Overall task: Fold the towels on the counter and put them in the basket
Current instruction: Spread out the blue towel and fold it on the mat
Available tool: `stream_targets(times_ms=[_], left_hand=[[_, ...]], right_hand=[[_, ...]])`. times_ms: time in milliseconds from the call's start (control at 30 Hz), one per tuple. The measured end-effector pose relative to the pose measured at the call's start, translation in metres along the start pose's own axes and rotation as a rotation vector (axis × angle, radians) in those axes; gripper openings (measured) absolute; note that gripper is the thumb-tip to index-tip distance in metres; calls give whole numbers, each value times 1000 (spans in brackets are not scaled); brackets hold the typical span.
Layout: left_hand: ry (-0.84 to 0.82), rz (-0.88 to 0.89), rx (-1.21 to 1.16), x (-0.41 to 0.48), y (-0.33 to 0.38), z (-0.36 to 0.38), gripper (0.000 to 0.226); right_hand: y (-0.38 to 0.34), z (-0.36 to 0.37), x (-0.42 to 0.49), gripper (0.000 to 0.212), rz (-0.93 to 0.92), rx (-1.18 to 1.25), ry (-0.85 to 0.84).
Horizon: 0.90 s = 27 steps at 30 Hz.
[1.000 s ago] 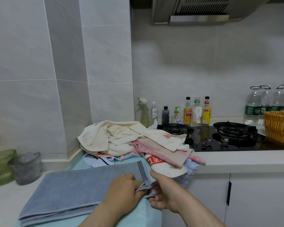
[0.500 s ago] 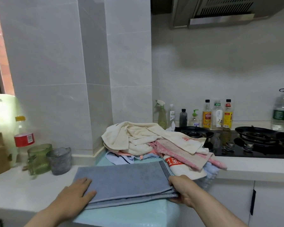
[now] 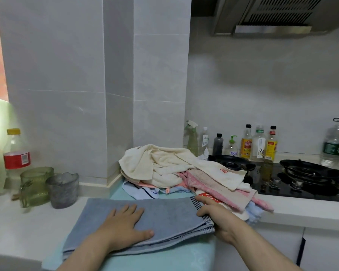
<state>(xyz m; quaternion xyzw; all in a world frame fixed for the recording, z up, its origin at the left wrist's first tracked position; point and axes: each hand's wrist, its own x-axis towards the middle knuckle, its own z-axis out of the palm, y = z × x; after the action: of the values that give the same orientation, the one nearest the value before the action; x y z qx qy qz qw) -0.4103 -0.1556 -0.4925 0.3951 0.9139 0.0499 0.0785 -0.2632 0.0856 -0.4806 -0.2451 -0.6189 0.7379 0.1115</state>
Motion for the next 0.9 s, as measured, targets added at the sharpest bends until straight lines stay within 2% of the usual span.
stream_targets(times_ms=[200,367,467,533,633,700,767,833,900], left_hand=[[-61,9,-2,-4,4,-5,137],[-26,84,-67,4,46,-11,121],[-48,150,-40,15,69,2,135],[-39,136,-11,17,72,7,137],[33,137,-59,13,71,8,116],[173,121,-360,14,66,11,90],[277,40,-891,12,60,8,56],[351,-54,-1327,10,56,4,40],[354,-85,-1465,10,51,0,34]], right_hand=[[-3,-9,-5,63,-47,-66,-99],[-21,-29,-23,64,-115,-192,-50],[-27,-36,-31,62,-119,-221,-47],[-31,-34,-31,69,-129,-232,-36],[-42,-15,-31,76,-196,-255,-16],[-51,6,-33,77,-239,-266,-49],[-55,30,-34,70,-254,-259,-98],[-49,52,-33,65,-258,-282,-120],[-35,72,-29,65,-241,-332,-137]])
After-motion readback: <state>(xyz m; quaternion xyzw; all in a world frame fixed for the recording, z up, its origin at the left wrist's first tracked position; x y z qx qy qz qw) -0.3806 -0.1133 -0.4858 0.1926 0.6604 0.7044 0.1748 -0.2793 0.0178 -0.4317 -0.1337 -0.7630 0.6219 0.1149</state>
